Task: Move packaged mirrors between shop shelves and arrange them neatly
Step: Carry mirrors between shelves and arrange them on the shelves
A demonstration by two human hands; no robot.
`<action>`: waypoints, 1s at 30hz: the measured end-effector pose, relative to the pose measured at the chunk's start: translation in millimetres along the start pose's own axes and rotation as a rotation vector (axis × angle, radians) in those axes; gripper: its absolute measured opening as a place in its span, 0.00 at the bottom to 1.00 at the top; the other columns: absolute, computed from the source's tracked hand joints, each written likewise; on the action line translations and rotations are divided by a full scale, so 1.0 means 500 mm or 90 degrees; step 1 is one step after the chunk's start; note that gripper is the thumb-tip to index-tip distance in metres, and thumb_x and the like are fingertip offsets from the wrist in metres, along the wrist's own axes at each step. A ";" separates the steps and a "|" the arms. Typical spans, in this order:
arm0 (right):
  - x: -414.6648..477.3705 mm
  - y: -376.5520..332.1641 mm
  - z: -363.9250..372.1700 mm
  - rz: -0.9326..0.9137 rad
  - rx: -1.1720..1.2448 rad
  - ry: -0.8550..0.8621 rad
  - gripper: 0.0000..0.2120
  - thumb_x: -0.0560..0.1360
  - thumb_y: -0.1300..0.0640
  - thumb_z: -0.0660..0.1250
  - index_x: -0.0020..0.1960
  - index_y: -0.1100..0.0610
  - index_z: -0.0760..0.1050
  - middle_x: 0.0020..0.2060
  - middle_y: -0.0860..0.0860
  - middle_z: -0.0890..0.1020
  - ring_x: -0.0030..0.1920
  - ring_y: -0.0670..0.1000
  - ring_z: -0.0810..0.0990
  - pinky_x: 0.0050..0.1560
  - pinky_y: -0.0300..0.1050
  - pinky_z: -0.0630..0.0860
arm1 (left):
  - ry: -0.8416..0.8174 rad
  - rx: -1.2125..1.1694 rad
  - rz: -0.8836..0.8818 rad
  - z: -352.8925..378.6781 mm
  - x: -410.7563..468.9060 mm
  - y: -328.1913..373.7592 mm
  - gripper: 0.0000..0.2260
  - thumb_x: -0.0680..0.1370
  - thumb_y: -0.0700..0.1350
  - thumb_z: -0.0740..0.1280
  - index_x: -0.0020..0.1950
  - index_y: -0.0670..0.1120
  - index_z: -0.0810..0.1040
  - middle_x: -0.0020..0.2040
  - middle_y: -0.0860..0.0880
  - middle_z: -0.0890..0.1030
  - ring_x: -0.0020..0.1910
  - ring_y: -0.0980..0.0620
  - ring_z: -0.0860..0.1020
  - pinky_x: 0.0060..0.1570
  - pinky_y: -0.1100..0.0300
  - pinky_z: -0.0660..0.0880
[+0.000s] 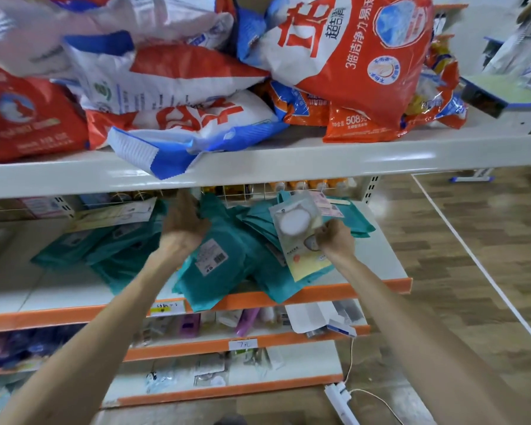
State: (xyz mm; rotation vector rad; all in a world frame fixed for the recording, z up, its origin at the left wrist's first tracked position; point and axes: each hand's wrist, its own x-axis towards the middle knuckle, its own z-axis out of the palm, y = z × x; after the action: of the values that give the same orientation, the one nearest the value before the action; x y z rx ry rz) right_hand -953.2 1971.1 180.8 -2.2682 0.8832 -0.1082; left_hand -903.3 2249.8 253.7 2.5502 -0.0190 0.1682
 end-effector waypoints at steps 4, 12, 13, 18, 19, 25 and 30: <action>-0.005 -0.001 0.015 -0.001 0.027 -0.034 0.09 0.73 0.57 0.64 0.50 0.61 0.76 0.47 0.57 0.82 0.49 0.59 0.81 0.39 0.46 0.71 | -0.088 0.091 0.072 0.114 -0.035 0.033 0.20 0.76 0.38 0.64 0.66 0.43 0.65 0.53 0.41 0.79 0.48 0.41 0.80 0.42 0.50 0.76; 0.004 -0.010 0.037 -0.019 0.085 -0.019 0.15 0.76 0.46 0.68 0.37 0.54 0.72 0.32 0.50 0.76 0.36 0.51 0.75 0.41 0.47 0.71 | -0.249 0.043 0.215 0.230 -0.042 -0.004 0.11 0.80 0.46 0.63 0.61 0.46 0.70 0.53 0.48 0.75 0.50 0.50 0.76 0.49 0.53 0.78; 0.008 -0.013 0.043 -0.020 0.082 -0.003 0.15 0.76 0.47 0.68 0.35 0.55 0.73 0.31 0.50 0.76 0.35 0.52 0.75 0.38 0.46 0.70 | -0.249 0.064 0.229 0.223 -0.035 -0.020 0.12 0.80 0.50 0.62 0.62 0.48 0.71 0.59 0.50 0.73 0.57 0.51 0.73 0.55 0.53 0.76; 0.022 -0.039 0.059 -0.008 0.094 -0.002 0.17 0.73 0.51 0.67 0.28 0.55 0.69 0.24 0.49 0.71 0.27 0.51 0.70 0.30 0.44 0.64 | -0.157 0.209 -0.033 0.168 0.033 -0.152 0.25 0.76 0.56 0.61 0.67 0.43 0.67 0.65 0.41 0.68 0.63 0.41 0.66 0.58 0.48 0.69; 0.023 -0.047 0.058 -0.004 0.103 -0.018 0.16 0.72 0.50 0.68 0.29 0.55 0.70 0.24 0.49 0.72 0.27 0.51 0.70 0.30 0.44 0.64 | -0.165 0.204 -0.110 0.155 0.043 -0.168 0.31 0.74 0.59 0.62 0.69 0.40 0.65 0.66 0.39 0.67 0.64 0.38 0.65 0.60 0.46 0.68; 0.031 -0.070 0.074 0.009 0.119 -0.059 0.11 0.70 0.55 0.68 0.37 0.63 0.79 0.30 0.56 0.80 0.31 0.52 0.74 0.31 0.42 0.68 | -0.195 -0.023 -0.256 0.151 0.086 -0.178 0.47 0.64 0.61 0.73 0.69 0.30 0.62 0.65 0.35 0.70 0.65 0.37 0.70 0.62 0.47 0.70; 0.008 -0.067 0.065 0.057 0.177 -0.072 0.10 0.72 0.63 0.67 0.33 0.56 0.70 0.31 0.53 0.74 0.34 0.52 0.73 0.31 0.43 0.67 | -0.189 -0.077 -0.249 0.156 0.082 -0.178 0.20 0.69 0.51 0.75 0.51 0.38 0.75 0.50 0.43 0.78 0.53 0.41 0.76 0.57 0.48 0.73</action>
State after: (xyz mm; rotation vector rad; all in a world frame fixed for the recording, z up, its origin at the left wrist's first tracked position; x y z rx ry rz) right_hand -921.3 2005.2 176.6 -1.9546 0.8517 -0.0582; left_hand -848.9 2282.1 145.5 2.3808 0.3420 -0.3517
